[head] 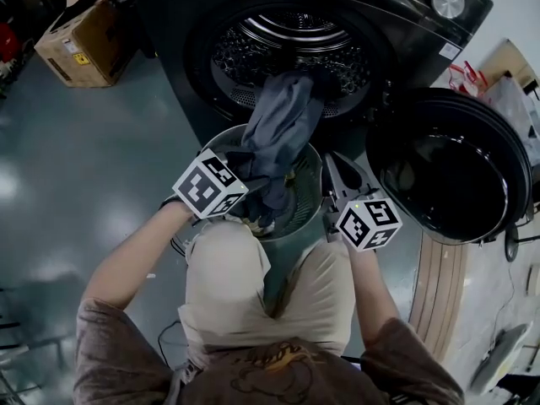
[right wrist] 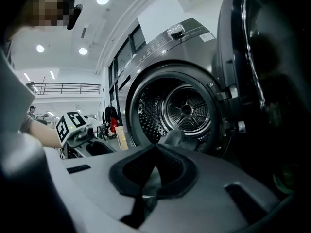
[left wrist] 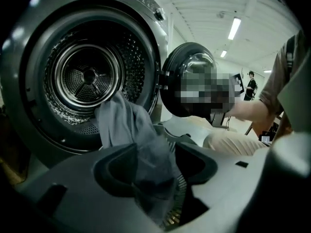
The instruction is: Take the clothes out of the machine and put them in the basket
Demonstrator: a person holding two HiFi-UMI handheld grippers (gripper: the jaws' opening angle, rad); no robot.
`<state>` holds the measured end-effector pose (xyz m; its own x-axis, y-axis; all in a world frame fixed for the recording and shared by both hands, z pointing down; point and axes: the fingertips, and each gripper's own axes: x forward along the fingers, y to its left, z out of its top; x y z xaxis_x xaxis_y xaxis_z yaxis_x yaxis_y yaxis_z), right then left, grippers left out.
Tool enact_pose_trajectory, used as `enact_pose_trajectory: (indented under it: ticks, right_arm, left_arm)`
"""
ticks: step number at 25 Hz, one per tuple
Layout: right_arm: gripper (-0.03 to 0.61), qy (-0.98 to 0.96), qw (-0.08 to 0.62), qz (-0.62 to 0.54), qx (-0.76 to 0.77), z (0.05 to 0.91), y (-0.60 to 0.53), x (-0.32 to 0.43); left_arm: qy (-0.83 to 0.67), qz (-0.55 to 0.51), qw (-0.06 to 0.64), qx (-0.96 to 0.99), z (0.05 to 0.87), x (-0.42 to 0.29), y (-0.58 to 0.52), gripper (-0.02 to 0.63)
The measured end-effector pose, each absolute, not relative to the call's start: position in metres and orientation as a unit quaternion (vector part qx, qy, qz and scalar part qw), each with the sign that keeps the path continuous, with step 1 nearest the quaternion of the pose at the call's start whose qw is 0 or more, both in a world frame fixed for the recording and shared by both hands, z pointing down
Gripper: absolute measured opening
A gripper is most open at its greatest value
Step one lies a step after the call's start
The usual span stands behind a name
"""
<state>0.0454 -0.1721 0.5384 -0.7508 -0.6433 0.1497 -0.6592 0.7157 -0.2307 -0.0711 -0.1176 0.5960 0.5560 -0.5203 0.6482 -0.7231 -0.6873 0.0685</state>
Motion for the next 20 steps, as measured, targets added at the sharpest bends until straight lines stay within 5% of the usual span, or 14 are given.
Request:
enact_pose_trajectory:
  ticks: [2,20]
  right_arm:
    - [-0.003,-0.923,0.027,0.136,0.358,0.538,-0.175,0.05]
    - [-0.002,-0.91,0.023,0.138,0.391,0.535,-0.179,0.069]
  left_arm:
    - [-0.364,0.29,0.162,0.87,0.588,-0.071,-0.123,0.336]
    - [-0.466,0.211,0.16,0.844,0.589,-0.074,-0.341,0.504]
